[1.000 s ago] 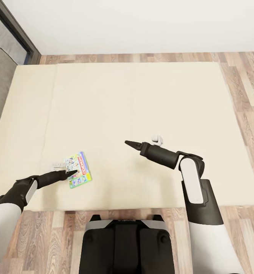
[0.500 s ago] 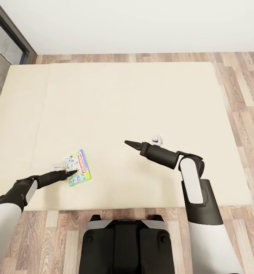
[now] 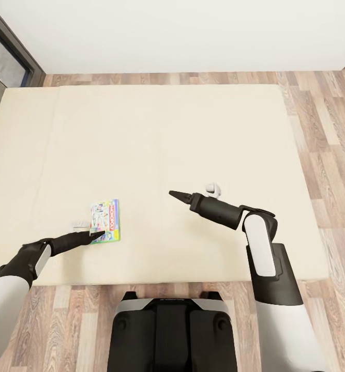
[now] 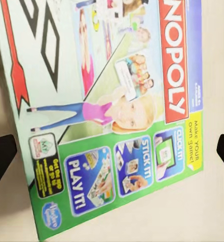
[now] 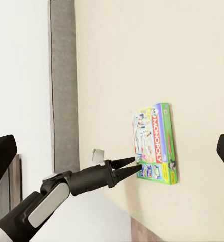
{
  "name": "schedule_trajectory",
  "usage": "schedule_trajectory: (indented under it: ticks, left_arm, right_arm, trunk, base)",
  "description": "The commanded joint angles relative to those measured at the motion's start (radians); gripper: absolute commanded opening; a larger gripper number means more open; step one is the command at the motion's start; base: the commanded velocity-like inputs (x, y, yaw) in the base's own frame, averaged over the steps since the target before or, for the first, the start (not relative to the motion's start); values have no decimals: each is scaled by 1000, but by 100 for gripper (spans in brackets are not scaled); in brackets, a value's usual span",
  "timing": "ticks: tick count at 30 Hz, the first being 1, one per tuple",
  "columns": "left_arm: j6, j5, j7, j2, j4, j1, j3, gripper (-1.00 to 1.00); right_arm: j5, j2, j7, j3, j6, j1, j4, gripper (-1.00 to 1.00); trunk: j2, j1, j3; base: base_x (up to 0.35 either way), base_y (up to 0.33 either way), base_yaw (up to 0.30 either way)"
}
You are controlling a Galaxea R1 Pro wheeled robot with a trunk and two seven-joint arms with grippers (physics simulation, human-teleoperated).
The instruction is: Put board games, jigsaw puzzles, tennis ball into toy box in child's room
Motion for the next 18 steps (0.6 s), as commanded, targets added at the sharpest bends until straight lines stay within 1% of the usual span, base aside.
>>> schedule_trajectory:
  ticks: [1,3,8,13,18]
  left_arm:
    - [10,-1,-5,-1,-1,0,5,100]
    - [10,-1,-5,-1,-1,0,5,100]
    - [10,-1,-13,0,-1,0,6,100]
    - [10,-1,-22,6,-1,0,7,100]
    - [17,-2,-14,10,-2,0,8,100]
  right_arm:
    - [10,1,10,-1,4,-1,0,100]
    - [11,2,10,-1,4,-1,0,100]
    - [12,1,10,-2,4,-1,0,100]
    - [12,0,10,-3,4,0,0,100]
    - [11,0,10,-3,4,-1,0,100]
  trunk:
    - [-2,1,-1]
    - [-2,1,-1]
    - [-2,1,-1]
    - [-2,1,-1]
    - [-2,1,-1]
  base:
    - [0,-18,0]
    - [0,-20,0]
    - [0,-103,0]
    - [0,-14,0]
    - [0,-1,0]
